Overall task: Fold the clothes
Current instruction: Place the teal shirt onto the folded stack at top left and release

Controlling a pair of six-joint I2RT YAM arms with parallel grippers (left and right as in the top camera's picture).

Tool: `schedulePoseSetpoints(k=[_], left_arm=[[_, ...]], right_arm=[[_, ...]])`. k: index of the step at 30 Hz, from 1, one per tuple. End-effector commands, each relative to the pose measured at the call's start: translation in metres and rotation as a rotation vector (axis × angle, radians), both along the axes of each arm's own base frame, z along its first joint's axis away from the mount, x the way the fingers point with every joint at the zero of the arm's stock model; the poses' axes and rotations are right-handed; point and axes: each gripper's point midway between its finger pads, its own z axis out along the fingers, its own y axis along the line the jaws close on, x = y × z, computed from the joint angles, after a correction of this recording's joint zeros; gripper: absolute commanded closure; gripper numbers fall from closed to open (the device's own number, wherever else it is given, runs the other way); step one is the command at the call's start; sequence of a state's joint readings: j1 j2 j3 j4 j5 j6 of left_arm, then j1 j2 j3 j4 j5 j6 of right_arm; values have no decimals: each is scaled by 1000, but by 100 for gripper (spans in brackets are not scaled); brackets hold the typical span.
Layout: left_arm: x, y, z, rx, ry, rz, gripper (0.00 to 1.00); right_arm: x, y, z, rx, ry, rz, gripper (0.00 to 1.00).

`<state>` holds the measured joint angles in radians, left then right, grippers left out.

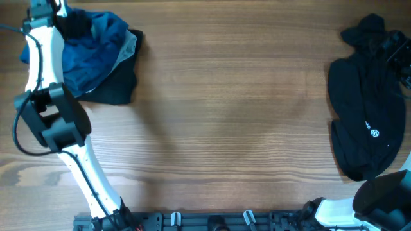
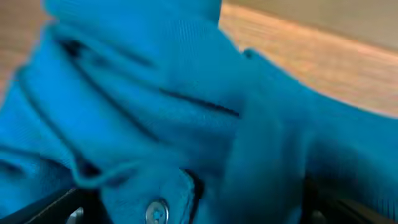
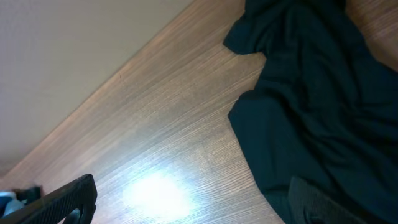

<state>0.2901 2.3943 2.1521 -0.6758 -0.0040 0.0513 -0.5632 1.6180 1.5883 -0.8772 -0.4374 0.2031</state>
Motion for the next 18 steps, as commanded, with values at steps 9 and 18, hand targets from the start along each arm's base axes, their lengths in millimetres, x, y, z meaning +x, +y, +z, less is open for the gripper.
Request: schedulePoseSetpoints(k=[9, 18], left_arm=[[-4, -30, 0, -87, 27, -35, 0], [-49, -51, 216, -2, -298, -66, 0]], right_arm=[[4, 2, -3, -8, -1, 24, 0], [20, -7, 71, -206, -210, 90, 0]])
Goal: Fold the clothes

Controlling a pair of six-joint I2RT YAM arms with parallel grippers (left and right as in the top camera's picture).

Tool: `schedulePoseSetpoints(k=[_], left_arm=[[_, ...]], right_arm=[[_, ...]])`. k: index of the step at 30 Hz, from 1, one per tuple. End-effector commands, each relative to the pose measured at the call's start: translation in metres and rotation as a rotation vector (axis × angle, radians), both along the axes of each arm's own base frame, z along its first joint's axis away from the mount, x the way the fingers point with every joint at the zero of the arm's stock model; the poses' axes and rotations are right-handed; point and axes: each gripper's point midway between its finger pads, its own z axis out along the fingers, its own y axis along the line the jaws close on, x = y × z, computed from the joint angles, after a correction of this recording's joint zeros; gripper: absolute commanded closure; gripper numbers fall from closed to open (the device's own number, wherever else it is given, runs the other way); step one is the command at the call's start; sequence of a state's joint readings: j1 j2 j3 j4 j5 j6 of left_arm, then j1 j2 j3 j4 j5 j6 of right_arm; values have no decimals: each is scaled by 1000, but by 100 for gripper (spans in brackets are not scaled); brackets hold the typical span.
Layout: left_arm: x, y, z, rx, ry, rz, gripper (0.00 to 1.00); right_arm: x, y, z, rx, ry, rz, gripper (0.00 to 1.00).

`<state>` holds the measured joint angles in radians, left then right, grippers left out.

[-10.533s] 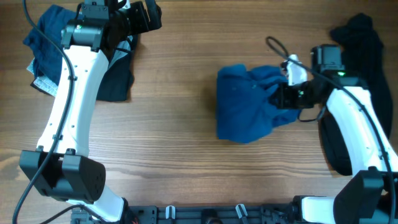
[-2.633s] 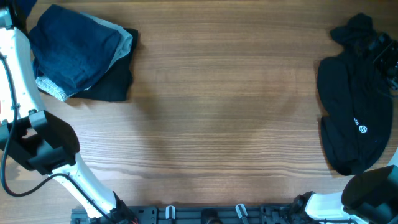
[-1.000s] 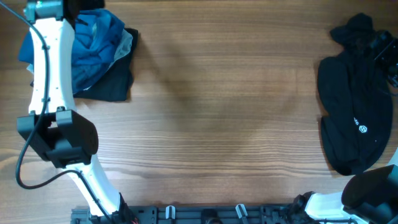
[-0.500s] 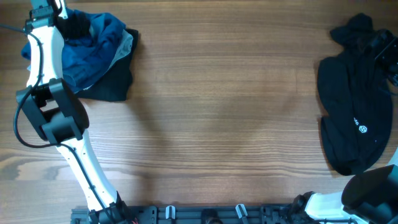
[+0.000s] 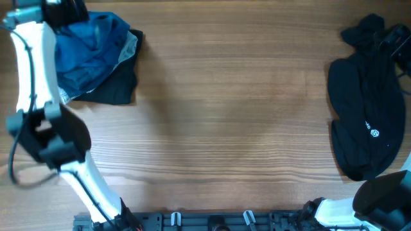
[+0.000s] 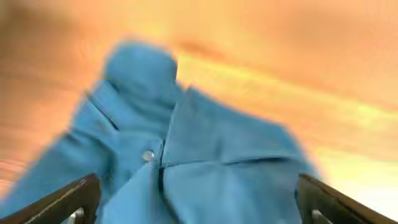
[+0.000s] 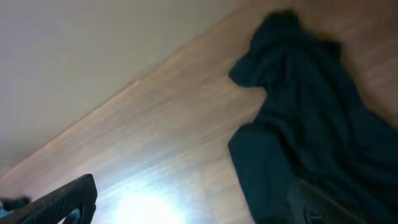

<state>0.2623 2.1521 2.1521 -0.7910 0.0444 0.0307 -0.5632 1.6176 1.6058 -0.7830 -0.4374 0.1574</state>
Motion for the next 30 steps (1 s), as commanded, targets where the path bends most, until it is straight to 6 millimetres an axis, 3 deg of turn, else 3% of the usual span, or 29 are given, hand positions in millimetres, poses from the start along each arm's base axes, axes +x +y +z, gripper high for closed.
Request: schedulePoseSetpoints(k=[1, 3, 5, 6, 10, 14, 20, 28, 30], left_arm=[[-36, -28, 114, 8, -188, -38, 0], [-56, -51, 136, -17, -199, -90, 0], [-69, -68, 141, -41, -182, -128, 0], [-78, -79, 138, -50, -146, -144, 0], [-97, -93, 112, -86, -12, -162, 0], [-109, -100, 100, -103, 58, -168, 0], [-109, -99, 100, -102, 58, -168, 0], [-109, -99, 100, -102, 58, -168, 0], [-109, -99, 100, -103, 58, -167, 1]], right_arm=[[3, 8, 71, -160, -160, 96, 0], [-3, 31, 106, -229, -265, 231, 0], [-15, 57, 133, -276, -358, 357, 1], [-29, 81, 153, -322, -431, 457, 1], [-77, 152, 205, -409, -629, 689, 1], [-125, 190, 237, -470, -716, 724, 0], [-170, 210, 236, -458, -696, 720, 0], [-161, 206, 223, -406, -644, 718, 0], [-151, 188, 214, -439, -579, 635, 0]])
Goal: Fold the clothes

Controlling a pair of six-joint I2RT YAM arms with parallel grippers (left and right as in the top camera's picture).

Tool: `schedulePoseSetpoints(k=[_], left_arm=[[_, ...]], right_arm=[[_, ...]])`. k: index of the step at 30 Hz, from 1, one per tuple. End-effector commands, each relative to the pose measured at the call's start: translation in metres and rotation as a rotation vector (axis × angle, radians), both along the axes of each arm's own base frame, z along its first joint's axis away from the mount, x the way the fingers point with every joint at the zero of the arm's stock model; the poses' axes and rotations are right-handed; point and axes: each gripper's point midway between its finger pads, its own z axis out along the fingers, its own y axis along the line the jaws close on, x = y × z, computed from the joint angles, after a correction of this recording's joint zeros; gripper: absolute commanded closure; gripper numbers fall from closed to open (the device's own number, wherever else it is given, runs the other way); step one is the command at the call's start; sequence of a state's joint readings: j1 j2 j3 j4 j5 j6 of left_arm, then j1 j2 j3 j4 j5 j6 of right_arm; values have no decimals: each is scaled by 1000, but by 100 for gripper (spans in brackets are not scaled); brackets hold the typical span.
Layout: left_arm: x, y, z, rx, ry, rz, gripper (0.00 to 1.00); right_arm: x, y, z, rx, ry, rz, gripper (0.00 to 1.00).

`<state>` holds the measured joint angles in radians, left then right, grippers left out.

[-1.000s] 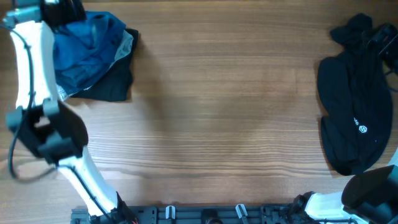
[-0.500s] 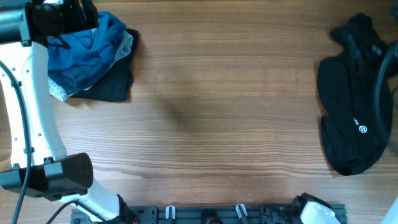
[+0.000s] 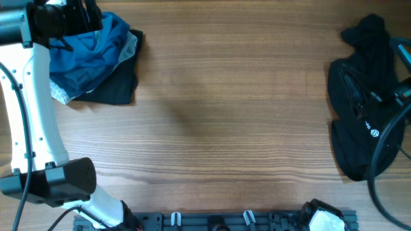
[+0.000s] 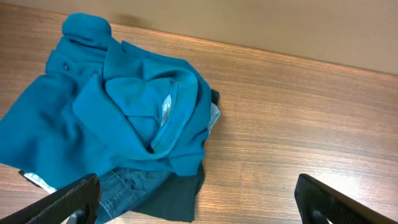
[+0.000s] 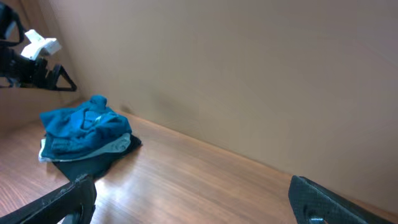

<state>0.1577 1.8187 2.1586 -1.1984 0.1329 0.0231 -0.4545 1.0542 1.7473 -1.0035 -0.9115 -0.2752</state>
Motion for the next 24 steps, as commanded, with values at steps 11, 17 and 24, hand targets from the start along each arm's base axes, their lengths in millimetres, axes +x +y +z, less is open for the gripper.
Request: schedulePoseSetpoints(k=[11, 17, 24], left_arm=[[2, -5, -4, -19, 8, -9, 0], [2, -4, -4, -19, 8, -8, 0], [2, -3, -4, -14, 9, -3, 0]], right_arm=[[-21, 20, -47, -108, -72, -71, 0], [-7, 29, -117, 107, -207, -101, 0], [-8, 24, -214, 103, -202, -159, 0]])
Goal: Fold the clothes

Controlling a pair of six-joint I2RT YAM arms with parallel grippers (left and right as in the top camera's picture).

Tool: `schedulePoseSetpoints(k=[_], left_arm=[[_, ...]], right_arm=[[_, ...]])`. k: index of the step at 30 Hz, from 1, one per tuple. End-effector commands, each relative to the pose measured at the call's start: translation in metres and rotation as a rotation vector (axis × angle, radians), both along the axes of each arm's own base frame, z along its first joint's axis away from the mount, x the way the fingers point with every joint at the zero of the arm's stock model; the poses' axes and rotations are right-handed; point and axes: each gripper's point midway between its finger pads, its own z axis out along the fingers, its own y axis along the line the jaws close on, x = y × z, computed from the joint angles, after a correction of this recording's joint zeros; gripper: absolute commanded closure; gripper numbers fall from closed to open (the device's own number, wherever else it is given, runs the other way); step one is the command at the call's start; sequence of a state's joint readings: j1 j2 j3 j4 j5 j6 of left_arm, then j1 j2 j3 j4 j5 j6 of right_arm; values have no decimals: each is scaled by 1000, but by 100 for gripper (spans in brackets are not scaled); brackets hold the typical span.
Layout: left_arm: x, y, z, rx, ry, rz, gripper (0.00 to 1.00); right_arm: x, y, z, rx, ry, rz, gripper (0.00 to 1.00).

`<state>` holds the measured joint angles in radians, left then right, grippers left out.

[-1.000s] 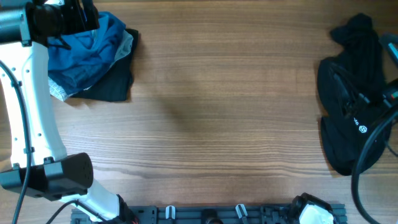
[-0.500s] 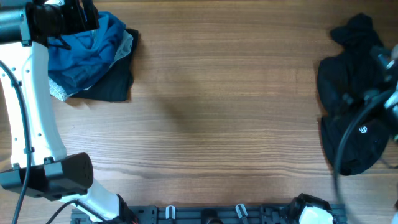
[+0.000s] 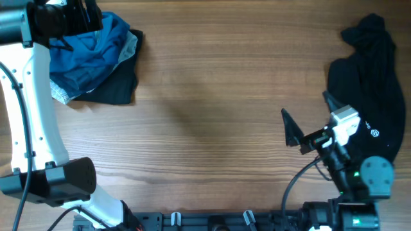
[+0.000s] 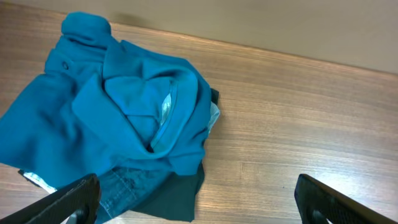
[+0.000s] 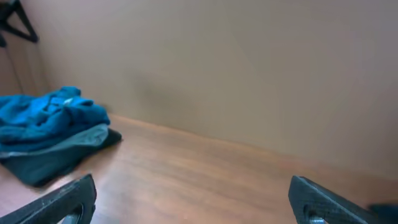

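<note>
A heap of clothes lies at the table's far left corner: a crumpled blue shirt (image 4: 124, 112) on top, denim (image 4: 115, 190) and a dark garment (image 4: 177, 199) under it, also seen as the heap (image 3: 93, 54). A black garment (image 3: 369, 77) is spread along the right edge. My left gripper (image 4: 196, 208) hangs open above the heap, holding nothing. My right gripper (image 3: 308, 122) is open and empty, just left of the black garment and facing left across the table, with the heap (image 5: 50, 121) far ahead of it.
The wooden table (image 3: 212, 96) runs between the two lots of clothes. A plain wall (image 5: 236, 62) stands behind the far edge. The arms' base rail (image 3: 212, 221) lines the near edge.
My right gripper has moved from the table's right edge, over the black garment, to the near right part of the table, just left of that garment. The left arm and the clothes are unchanged.
My left gripper was down in the blue shirt and my right one close over the black garment. Both then stood higher, open and empty, leaving the clothes where they lay. Now the right gripper is off the black garment, facing left.
</note>
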<state>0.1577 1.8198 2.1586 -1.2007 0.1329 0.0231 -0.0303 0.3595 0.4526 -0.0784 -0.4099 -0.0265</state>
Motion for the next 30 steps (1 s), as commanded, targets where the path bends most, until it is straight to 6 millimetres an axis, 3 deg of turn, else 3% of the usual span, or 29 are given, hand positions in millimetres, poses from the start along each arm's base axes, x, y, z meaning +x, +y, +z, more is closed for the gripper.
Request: schedulePoseSetpoints(k=[1, 7, 19, 30], left_arm=[[2, -4, -3, -13, 5, -4, 0], [2, -4, -3, -13, 5, -4, 0], [2, -4, -3, -13, 5, -4, 0], [2, -4, -3, -13, 5, -4, 0]], right_arm=[[-6, -7, -22, 27, -19, -58, 0], [-9, -9, -69, 29, -19, -71, 0], [-6, -10, -111, 28, -5, -79, 0], [-3, -16, -115, 30, 13, -118, 0]])
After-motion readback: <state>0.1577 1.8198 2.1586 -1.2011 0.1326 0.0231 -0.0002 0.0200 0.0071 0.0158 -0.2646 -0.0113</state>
